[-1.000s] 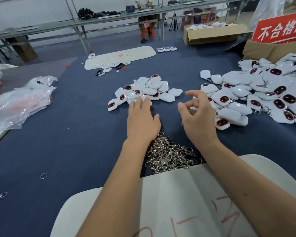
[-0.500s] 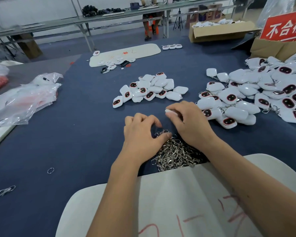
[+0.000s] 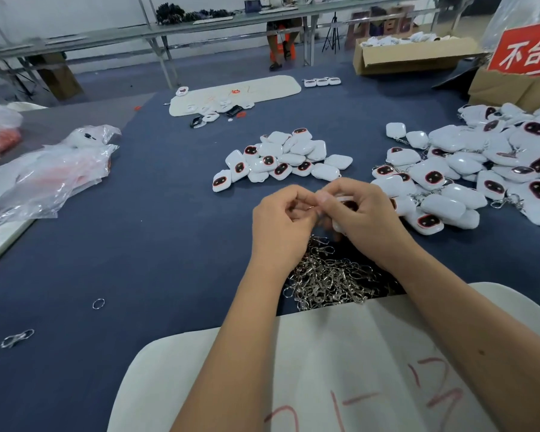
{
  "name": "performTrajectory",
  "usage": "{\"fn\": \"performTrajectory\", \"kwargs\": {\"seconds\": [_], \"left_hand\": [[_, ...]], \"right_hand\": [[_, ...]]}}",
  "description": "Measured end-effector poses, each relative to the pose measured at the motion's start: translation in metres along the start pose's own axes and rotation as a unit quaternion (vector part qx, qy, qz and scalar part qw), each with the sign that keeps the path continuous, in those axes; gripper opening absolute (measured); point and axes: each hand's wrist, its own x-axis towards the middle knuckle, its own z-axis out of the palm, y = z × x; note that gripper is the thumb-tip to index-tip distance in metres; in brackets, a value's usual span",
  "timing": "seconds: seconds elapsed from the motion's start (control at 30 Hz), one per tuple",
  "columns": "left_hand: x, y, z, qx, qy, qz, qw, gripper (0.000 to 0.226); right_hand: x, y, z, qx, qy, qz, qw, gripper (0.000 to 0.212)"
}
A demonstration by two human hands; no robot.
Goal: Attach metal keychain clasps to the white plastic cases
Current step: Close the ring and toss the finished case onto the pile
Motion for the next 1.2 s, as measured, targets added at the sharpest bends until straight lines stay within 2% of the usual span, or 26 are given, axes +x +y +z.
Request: {"fn": "performTrajectory", "kwargs": {"seconds": [0.1,0.33,0.57,0.73,0.87,1.0,1.2], "left_hand": [[-0.0011,-0.0008,0.0002,-0.01,-0.006,-0.013,1.0,0.024],[-0.0007,-0.0004,-0.0014,0.006,0.017,-0.027,0.999,0.018],[0.0012,-0.0003,-0.0032,-0.007,0.028,-0.055,0.998,0.016],[0.0025,0.0,-0.003,-0.027,0.045,-0.06,0.997,0.017],[0.0033,-0.0011,-0.0034,-0.016,0.068,-0.054,0.996,0.019],[0.0032,-0.0018,-0.0028,-0.001,0.082,-0.039,0.996,0.018],[0.0031,-0.0009,-0.0031,-0.028,0.052,-0.029,0.998,0.013]], "right_hand": [[0.0003,0.0008,-0.0016,-0.031,0.02,0.001,0.999,0.014],[0.0015,0.0014,-0.0009,-0.042,0.07,0.018,0.996,0.023],[0.0009,0.001,-0.0008,-0.031,0.101,0.014,0.994,0.023],[0.001,0.0013,-0.0016,-0.029,0.102,0.012,0.994,0.011],[-0.0005,-0.0016,0.001,-0.063,0.052,-0.018,0.997,0.016],[-0.0016,-0.0019,0.0002,-0.043,0.03,-0.019,0.998,0.014],[0.0,0.0015,-0.0012,-0.024,0.031,-0.036,0.999,0.015]]}}
